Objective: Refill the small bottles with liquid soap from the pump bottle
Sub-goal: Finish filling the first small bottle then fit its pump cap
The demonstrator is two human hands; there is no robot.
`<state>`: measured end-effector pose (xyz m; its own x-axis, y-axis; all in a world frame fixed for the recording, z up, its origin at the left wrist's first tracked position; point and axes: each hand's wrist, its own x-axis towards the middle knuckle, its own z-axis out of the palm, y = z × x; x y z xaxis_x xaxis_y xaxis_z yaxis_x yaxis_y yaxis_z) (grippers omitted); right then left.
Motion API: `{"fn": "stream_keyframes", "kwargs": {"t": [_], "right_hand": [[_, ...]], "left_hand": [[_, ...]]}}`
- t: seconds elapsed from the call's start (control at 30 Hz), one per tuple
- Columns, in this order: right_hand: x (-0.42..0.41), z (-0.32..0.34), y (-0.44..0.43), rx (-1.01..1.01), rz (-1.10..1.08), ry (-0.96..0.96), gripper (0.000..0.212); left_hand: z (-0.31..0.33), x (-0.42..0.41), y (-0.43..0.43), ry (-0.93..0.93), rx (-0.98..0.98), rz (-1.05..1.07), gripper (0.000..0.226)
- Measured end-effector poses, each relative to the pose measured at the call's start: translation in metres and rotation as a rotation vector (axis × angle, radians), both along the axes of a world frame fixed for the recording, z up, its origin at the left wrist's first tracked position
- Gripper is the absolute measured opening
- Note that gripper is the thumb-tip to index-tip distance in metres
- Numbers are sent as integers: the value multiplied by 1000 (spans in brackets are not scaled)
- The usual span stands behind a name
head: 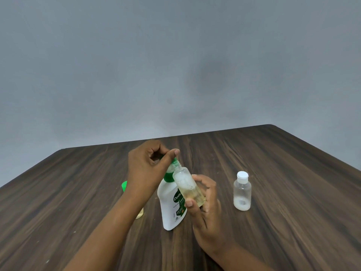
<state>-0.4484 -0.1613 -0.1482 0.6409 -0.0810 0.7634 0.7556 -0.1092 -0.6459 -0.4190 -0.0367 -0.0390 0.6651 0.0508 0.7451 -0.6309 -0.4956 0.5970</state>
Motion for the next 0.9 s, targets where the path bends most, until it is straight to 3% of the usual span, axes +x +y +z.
{"fn": "stream_keyframes", "kwargs": {"t": [0.43,0.67,0.9], "right_hand": [[-3,-1,-4,-71,-5,32,40],[-2,3,-4,-95,-4,22,39],[-4,-1,-3,-64,9,18,40]], "left_hand": [[-17,2,-2,-12,-136,-8,26],[-5,6,3,-22,-22,2,26],[-21,8,3,-41,-80,-20,32]]}}
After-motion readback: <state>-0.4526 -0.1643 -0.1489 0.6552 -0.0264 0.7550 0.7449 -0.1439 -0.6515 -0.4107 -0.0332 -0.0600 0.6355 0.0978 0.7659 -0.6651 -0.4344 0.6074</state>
